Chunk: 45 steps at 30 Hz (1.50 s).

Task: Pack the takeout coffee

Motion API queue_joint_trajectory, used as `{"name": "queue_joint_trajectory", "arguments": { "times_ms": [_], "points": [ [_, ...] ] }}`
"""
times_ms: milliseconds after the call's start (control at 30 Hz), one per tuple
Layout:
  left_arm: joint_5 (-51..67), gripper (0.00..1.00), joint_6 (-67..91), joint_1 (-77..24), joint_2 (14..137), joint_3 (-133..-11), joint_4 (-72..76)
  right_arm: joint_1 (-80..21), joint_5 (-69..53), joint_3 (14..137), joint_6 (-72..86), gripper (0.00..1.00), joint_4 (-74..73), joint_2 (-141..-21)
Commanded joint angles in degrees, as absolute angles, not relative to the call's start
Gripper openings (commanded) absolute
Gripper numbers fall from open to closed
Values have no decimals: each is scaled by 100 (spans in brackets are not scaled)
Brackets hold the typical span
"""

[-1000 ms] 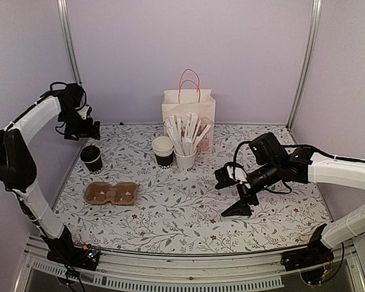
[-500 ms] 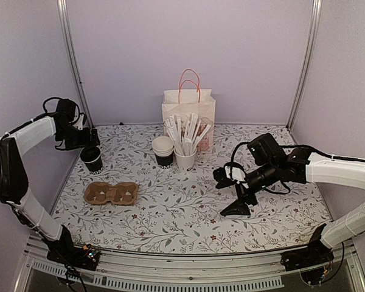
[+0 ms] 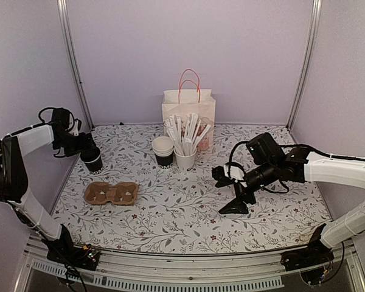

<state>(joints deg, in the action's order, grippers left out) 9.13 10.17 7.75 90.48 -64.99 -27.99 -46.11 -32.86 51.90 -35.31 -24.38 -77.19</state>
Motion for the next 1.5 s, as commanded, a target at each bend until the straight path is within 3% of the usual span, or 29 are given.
{"name": "queue_joint_trajectory", "arguments": {
  "times_ms": [0, 1133, 1467],
  "points": [
    [1175, 87, 1026, 816, 8991, -6321, -2663, -4621, -3261, 5291, -3471, 99, -2389, -7819],
    [1316, 93, 1004, 744, 9018, -6153, -2610, -4614, -3287, 5282, -3524, 99, -2443, -7840],
    [1601, 83, 1115, 747, 8722, -6243, -2747, -4615, -3253, 5282, -3533, 99, -2430, -7797]
  ]
}}
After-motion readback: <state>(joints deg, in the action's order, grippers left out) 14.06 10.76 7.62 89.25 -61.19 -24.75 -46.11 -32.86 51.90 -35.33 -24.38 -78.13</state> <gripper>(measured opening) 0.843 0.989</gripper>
